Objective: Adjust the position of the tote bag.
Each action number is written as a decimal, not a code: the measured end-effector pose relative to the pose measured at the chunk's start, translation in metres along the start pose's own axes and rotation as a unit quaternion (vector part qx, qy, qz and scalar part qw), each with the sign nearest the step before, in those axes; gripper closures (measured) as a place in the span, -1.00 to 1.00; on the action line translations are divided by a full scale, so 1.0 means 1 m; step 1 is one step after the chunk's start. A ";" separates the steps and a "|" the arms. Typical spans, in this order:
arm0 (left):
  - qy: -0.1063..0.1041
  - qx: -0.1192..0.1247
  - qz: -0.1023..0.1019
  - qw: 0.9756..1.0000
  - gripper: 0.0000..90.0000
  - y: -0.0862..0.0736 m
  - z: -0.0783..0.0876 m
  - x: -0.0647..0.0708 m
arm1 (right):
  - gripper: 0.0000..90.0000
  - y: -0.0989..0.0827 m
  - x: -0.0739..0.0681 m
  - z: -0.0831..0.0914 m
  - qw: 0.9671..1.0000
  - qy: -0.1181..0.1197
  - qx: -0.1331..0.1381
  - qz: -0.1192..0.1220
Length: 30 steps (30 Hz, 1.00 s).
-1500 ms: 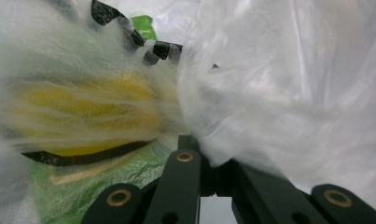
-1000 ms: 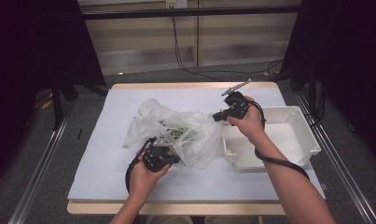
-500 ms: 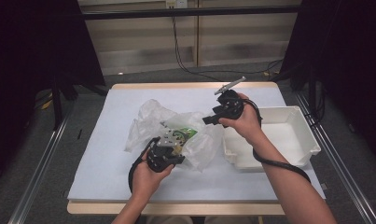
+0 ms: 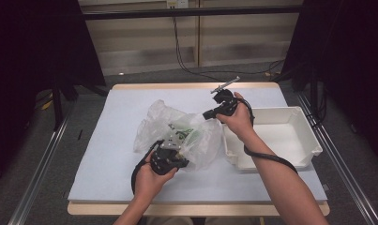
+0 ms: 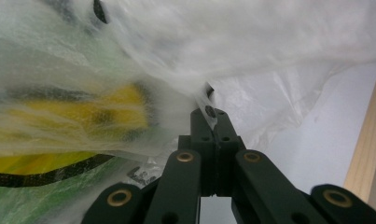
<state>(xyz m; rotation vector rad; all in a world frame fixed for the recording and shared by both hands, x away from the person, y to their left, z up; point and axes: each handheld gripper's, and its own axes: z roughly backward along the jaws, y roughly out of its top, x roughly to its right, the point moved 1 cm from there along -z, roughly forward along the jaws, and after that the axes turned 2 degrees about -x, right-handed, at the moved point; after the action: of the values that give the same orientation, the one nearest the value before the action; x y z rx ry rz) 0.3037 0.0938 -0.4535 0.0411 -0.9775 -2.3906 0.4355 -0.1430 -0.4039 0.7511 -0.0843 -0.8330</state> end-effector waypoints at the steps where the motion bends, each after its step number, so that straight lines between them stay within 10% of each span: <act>1: 0.001 -0.001 -0.003 1.000 1.00 0.000 0.000 0.000 | 0.92 0.001 0.003 0.000 1.000 -0.003 0.002 -0.001; 18: -0.039 -0.038 -0.018 0.998 1.00 -0.002 -0.015 0.018 | 0.98 0.011 0.039 -0.018 0.999 -0.023 0.005 -0.040; 30: -0.045 -0.033 -0.019 0.998 1.00 -0.002 -0.016 0.018 | 0.77 0.010 0.040 -0.019 0.998 -0.028 0.015 -0.047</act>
<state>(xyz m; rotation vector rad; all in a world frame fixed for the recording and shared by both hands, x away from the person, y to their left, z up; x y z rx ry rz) 0.2909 0.0759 -0.4631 -0.0724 -0.9452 -2.4767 0.4759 -0.1553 -0.4197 0.7650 -0.1132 -0.9439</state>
